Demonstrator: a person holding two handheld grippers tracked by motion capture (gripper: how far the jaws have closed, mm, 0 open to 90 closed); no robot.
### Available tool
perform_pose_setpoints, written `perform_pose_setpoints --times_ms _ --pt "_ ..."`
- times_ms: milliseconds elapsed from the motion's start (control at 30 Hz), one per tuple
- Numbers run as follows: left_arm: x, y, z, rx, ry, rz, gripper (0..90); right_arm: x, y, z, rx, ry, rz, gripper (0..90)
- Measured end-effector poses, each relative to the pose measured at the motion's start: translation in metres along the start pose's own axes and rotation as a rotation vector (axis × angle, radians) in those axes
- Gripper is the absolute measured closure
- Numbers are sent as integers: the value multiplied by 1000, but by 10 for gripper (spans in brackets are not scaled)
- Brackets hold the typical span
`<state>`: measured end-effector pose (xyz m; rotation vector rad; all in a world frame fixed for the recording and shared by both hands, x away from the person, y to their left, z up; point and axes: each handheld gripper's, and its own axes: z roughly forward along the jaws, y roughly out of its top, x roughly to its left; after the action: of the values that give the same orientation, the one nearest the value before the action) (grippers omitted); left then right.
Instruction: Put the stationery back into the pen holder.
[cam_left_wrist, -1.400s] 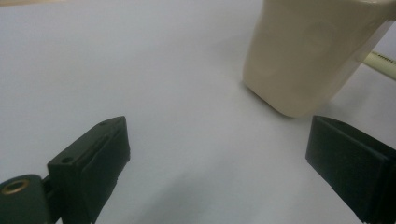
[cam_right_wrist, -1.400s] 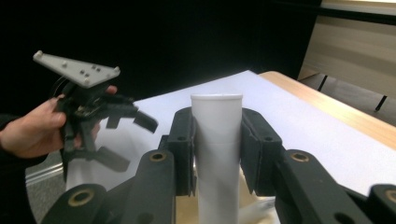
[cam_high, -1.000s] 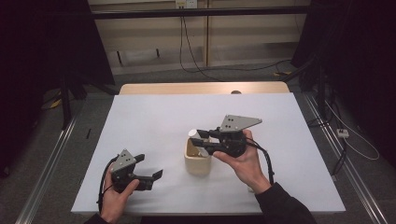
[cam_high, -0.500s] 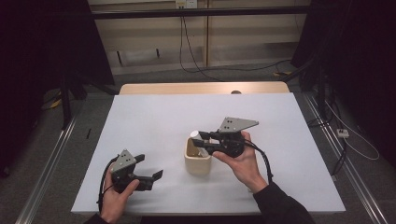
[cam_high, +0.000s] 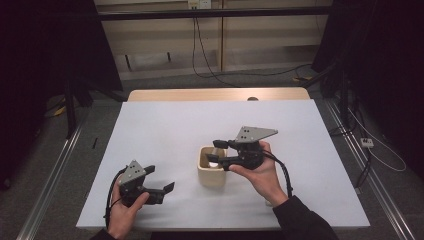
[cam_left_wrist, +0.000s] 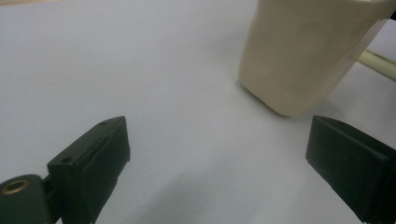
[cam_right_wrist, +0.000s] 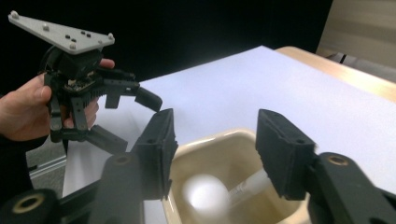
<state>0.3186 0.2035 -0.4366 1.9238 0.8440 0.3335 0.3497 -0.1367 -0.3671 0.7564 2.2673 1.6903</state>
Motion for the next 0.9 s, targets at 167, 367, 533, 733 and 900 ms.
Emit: perform_pose_setpoints --times_ms 167,367,533,733,900 --pt "0 0 0 3 1 -1 63 -4 4 -9 -7 -52 1 334" --pt "0 0 0 2 1 -2 63 -11 7 -19 -9 -96 14 275" --pt "0 0 0 2 0 -2 63 -16 5 -24 18 -108 33 214" --pt "1 0 0 0 0 -2 63 -21 -1 -33 51 -131 50 181" --pt "0 0 0 2 1 0 63 -25 -5 -43 72 -152 64 146"
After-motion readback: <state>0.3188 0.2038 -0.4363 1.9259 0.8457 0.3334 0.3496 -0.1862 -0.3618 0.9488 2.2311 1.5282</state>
